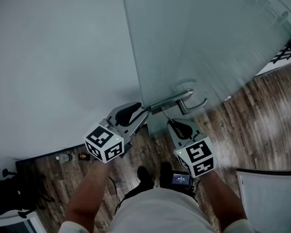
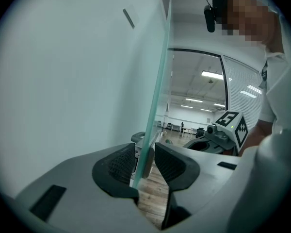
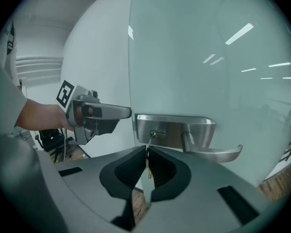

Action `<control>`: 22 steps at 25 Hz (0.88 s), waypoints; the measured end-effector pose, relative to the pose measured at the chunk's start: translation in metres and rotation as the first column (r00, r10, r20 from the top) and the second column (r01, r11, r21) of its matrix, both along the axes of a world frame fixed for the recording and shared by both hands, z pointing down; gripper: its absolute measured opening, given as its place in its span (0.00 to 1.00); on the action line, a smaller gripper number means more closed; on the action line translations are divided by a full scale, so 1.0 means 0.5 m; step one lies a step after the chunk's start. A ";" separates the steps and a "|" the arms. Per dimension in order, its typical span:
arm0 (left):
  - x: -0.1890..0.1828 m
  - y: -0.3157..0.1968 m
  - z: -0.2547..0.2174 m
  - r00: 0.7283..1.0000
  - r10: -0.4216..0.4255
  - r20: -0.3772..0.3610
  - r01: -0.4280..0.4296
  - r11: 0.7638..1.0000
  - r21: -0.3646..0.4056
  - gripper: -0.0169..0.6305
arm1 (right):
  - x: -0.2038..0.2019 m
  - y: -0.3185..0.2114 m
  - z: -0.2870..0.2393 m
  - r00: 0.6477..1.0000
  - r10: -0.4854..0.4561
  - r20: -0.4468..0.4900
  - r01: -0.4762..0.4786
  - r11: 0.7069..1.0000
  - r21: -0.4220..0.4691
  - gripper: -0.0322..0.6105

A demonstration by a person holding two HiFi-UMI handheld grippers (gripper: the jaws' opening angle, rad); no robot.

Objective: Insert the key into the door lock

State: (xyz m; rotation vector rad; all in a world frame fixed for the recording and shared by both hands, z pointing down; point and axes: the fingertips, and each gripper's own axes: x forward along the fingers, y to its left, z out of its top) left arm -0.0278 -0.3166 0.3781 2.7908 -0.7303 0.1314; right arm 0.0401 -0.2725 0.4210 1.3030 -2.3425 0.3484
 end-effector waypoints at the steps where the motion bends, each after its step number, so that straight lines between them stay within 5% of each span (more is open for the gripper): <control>1: 0.002 -0.001 -0.001 1.000 0.002 0.000 -0.002 1.000 0.000 0.22 | 0.000 0.001 -0.001 1.000 0.000 -0.004 0.000 1.000 0.002 0.08; 22: 0.009 -0.015 -0.006 0.999 0.015 -0.044 -0.016 1.000 -0.027 0.21 | -0.006 -0.003 -0.002 0.983 -0.031 -0.180 0.045 0.996 0.077 0.08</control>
